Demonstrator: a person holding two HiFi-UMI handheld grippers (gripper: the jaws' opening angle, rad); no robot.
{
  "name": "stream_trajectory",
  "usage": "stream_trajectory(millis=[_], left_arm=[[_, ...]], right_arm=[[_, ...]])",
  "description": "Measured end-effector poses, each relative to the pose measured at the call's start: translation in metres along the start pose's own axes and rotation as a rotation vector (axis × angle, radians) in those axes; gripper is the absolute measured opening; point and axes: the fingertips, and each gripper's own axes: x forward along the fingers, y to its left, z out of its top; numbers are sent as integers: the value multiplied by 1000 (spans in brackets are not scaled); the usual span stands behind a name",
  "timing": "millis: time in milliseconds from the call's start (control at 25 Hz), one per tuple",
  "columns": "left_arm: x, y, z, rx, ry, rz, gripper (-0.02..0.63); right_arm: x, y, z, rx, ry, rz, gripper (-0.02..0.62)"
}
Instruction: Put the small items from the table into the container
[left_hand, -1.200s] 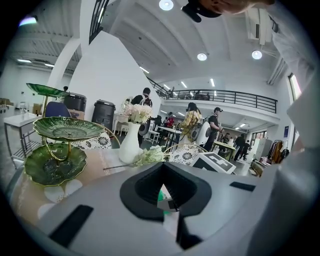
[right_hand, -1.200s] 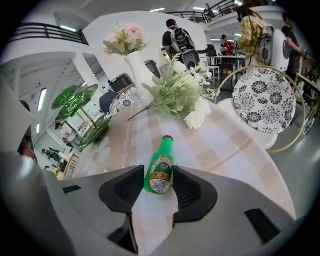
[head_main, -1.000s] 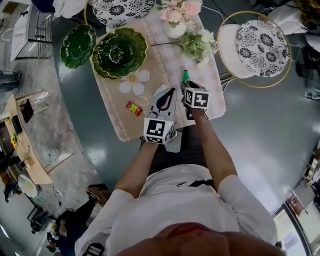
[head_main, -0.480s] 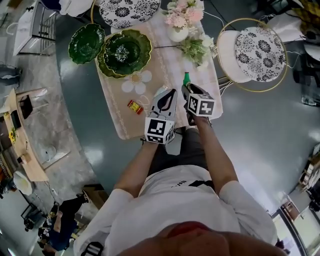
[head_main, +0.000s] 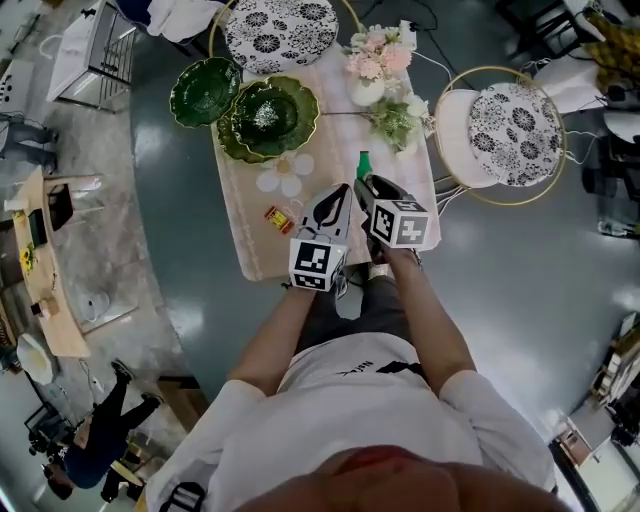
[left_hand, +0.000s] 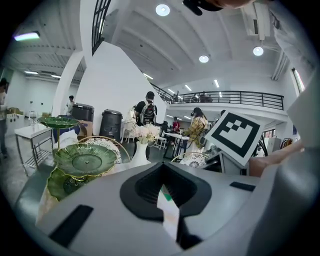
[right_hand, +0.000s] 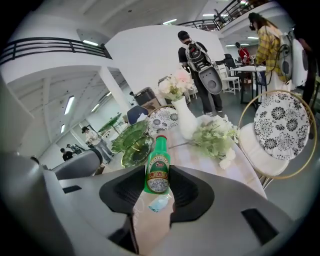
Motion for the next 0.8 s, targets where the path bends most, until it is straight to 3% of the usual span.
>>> stream_trajectory(millis=[400,800], left_arm=[[-18,21,38,11,-62,66,8],[-33,71,75,30,-127,153,8]], right_arm=[[-13,56,41,-81,-52,77,165],[7,106,79,-164,-82,150,164]])
